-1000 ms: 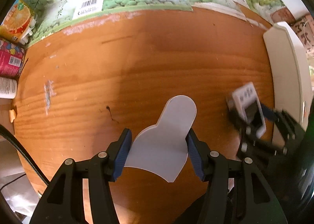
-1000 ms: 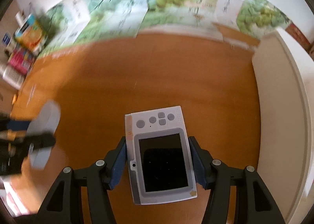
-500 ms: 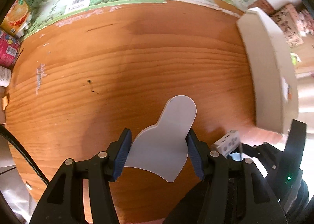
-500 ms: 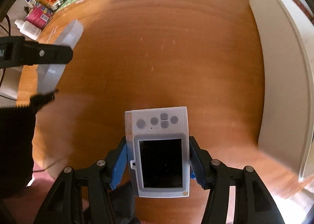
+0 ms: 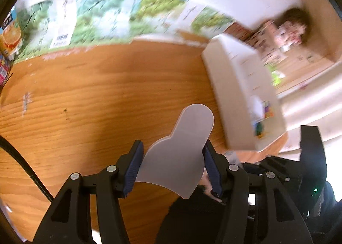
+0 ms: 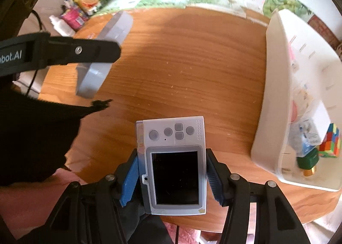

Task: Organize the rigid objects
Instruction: 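Carry the white card and white device toward the tray with both tools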

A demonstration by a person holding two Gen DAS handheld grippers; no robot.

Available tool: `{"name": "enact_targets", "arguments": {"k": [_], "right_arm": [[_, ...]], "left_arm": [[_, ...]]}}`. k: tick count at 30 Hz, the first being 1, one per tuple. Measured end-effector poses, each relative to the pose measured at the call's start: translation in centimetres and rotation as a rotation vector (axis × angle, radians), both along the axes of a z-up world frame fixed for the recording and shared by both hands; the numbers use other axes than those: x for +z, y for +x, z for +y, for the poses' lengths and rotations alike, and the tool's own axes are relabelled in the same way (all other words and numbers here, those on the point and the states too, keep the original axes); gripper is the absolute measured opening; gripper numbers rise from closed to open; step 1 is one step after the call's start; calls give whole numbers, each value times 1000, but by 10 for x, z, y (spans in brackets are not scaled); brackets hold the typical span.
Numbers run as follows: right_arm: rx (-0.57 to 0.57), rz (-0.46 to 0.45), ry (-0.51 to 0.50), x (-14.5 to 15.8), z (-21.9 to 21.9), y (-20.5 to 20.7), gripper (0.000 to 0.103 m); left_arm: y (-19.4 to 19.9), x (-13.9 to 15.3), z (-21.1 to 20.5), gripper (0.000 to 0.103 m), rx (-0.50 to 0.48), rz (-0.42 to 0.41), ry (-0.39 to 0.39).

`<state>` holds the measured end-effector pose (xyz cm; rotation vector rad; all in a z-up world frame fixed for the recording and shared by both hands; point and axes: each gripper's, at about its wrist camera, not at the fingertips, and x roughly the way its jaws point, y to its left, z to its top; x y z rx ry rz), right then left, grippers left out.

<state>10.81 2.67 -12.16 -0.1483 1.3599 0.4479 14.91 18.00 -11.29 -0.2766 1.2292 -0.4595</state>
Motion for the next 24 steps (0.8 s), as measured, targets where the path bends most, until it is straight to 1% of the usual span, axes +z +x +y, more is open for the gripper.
{"name": "enact_targets", "arguments": {"k": [3,5,6,8,9,11,15,16,20,24], "right_arm": [[52,-56,66,12,-19,-5,58],[84,-87,101,21,-33,-9,58],[97,-97,111,22,-31,-5,58],[131,-122,138,27,-41,-5,58],[150,-134,160,31,-51,-5,58],[173,-151,192,34,-52,0,58],[214,-189,246,41,-83,-2,58],[223,-198,259,41,-94,5,58],[247,-243,286,50,-128,11,59],[233,-274,292,60,-157,20,59]], "left_arm": [[-7,11,-11,59,41,-51,-86],[-8,15,-16,59,74,-77,-124],[-10,19,-20,59,94,-90,-135],[-13,22,-25,59,137,-109,-141],[-15,26,-30,59,175,-121,-160],[-19,30,-37,59,228,-141,-200],[-24,36,-58,59,307,-172,-242],[-26,37,-63,59,318,-179,-251],[-25,40,-87,59,355,-218,-279],[-21,45,-113,59,350,-253,-304]]}}
